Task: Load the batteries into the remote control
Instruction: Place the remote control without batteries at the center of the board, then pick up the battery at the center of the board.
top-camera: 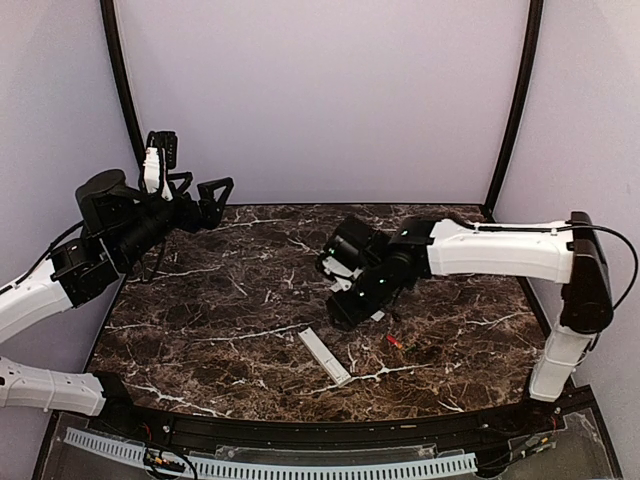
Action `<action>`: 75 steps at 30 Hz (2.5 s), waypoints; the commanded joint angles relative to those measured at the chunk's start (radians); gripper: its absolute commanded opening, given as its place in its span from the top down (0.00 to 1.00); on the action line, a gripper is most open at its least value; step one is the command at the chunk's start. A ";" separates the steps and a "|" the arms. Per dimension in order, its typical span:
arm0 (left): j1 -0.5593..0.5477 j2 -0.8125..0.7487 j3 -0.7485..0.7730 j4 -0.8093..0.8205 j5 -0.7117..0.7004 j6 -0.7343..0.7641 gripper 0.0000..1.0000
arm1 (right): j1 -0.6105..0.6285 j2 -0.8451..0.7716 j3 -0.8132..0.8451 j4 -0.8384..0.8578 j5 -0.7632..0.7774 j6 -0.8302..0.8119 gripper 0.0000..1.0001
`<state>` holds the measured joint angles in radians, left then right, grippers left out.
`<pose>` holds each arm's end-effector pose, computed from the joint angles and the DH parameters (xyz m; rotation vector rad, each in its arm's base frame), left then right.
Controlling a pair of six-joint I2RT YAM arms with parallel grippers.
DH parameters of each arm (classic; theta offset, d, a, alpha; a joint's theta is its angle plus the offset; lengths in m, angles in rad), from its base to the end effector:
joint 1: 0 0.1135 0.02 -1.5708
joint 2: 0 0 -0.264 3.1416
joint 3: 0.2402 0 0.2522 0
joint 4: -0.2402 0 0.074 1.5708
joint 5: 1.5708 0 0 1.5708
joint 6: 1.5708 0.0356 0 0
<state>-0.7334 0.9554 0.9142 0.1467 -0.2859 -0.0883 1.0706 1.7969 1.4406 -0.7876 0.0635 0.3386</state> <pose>0.1719 -0.1414 0.3903 0.2425 1.4662 -0.4578 0.1819 0.3280 0.2419 -0.9693 2.5823 0.3205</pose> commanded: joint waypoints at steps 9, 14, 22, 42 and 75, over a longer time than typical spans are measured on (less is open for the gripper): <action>0.024 -0.006 -0.015 -0.025 0.046 0.013 0.01 | -0.171 -0.002 -0.118 -0.233 -0.046 -0.006 0.49; 0.029 -0.005 -0.015 -0.030 0.058 0.008 0.01 | -0.199 0.074 -0.115 -0.213 -0.028 -0.047 0.62; 0.029 0.001 -0.014 -0.033 0.073 -0.002 0.01 | -0.230 0.134 -0.117 -0.168 -0.006 -0.090 0.73; 0.037 -0.007 -0.013 -0.036 0.077 -0.005 0.01 | -0.233 0.161 -0.146 -0.135 -0.049 -0.085 0.97; 0.059 -0.001 -0.013 -0.039 0.106 -0.020 0.01 | 0.112 0.170 0.039 -0.010 -0.004 0.223 1.00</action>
<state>-0.6830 0.9573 0.9134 0.1143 -0.1955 -0.0986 1.1717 1.9598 1.4841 -0.7925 0.0250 0.5465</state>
